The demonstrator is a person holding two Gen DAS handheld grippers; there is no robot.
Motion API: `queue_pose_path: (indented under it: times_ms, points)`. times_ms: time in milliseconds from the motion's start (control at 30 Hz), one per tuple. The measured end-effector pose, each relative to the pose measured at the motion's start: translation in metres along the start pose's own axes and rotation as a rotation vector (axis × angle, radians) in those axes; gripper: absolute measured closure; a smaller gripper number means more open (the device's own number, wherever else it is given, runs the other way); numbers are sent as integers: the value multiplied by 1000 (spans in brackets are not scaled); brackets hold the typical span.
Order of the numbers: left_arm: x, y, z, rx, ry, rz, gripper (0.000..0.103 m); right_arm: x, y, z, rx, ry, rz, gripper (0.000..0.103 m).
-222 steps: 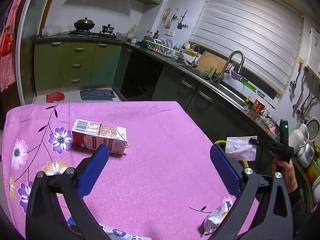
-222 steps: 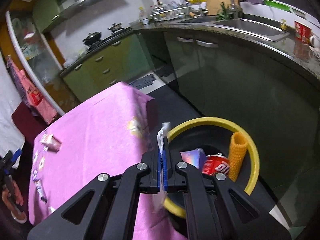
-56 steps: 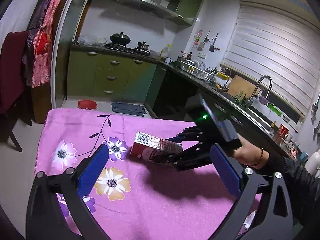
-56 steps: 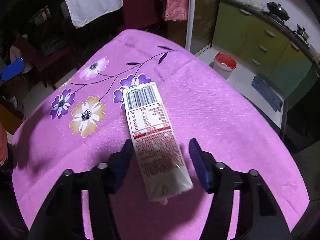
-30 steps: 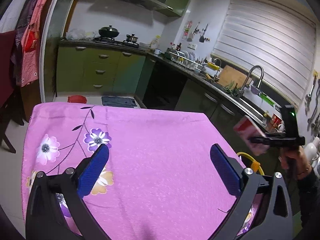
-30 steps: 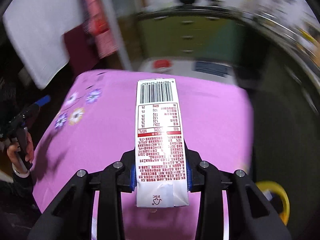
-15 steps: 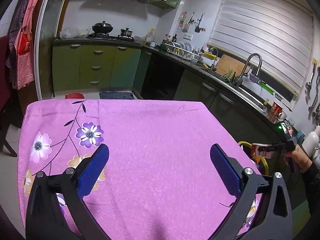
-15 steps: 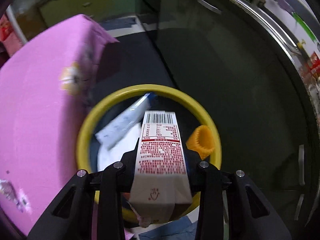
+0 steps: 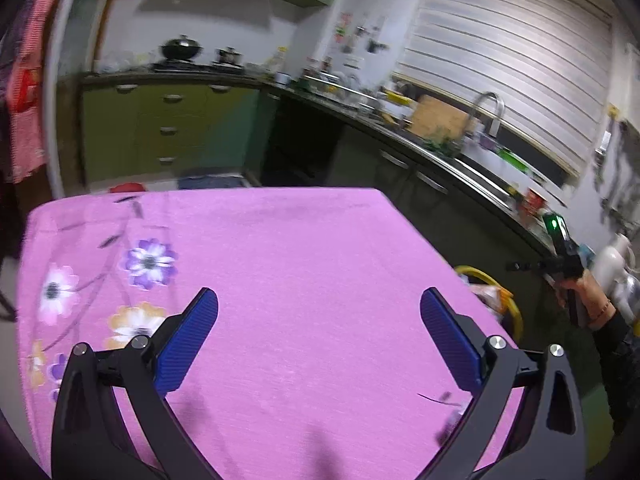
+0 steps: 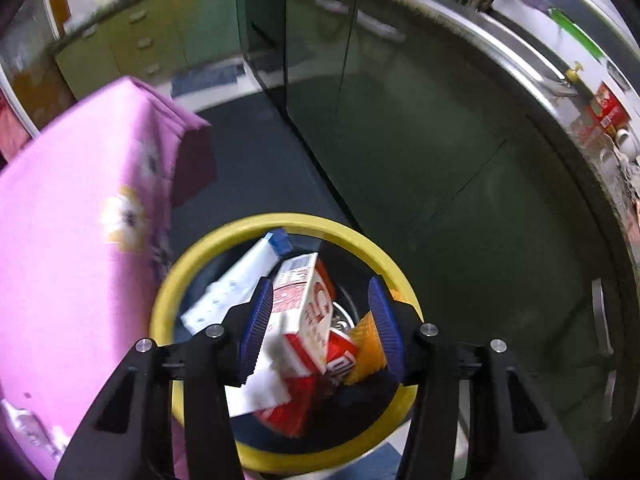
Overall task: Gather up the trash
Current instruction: 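Carry the milk carton over the bin and release it, then grasp the crumpled white snack wrapper with the left gripper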
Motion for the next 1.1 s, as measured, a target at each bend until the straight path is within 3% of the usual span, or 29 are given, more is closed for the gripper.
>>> queue_pose_path:
  times_ms: [167, 333, 600, 833, 933, 1000, 1100]
  points:
    - [11, -52, -14, 156, 94, -217, 7, -48, 19, -38, 2, -75, 108, 49]
    - [26, -110, -46, 370, 234, -319, 7, -68, 45, -91, -4, -97, 207, 45]
    - [56, -163, -94, 663, 435, -375, 7, -67, 59, -134, -2, -73, 313, 45]
    - [73, -186, -111, 824, 498, -376, 7, -62, 57, -141, 16, -75, 349, 43]
    - [80, -189, -114, 834, 518, -367, 23, -61, 53, -141, 25, -75, 362, 42]
    - [84, -188, -116, 825, 538, -360, 44, -62, 51, -140, 29, -79, 367, 41]
    - [90, -185, -119, 824, 553, -337, 50, -66, 49, -140, 32, -88, 372, 40]
Point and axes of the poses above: each gripper's, at about its wrist camera, not at the fingertips, and x roughly the way its jaws point, y to its left, z to its top, the point moved 5 cm from there along x, roughly the way its jaws point, and after that the axes turned 2 degrees about x, right-handed, at the moved point
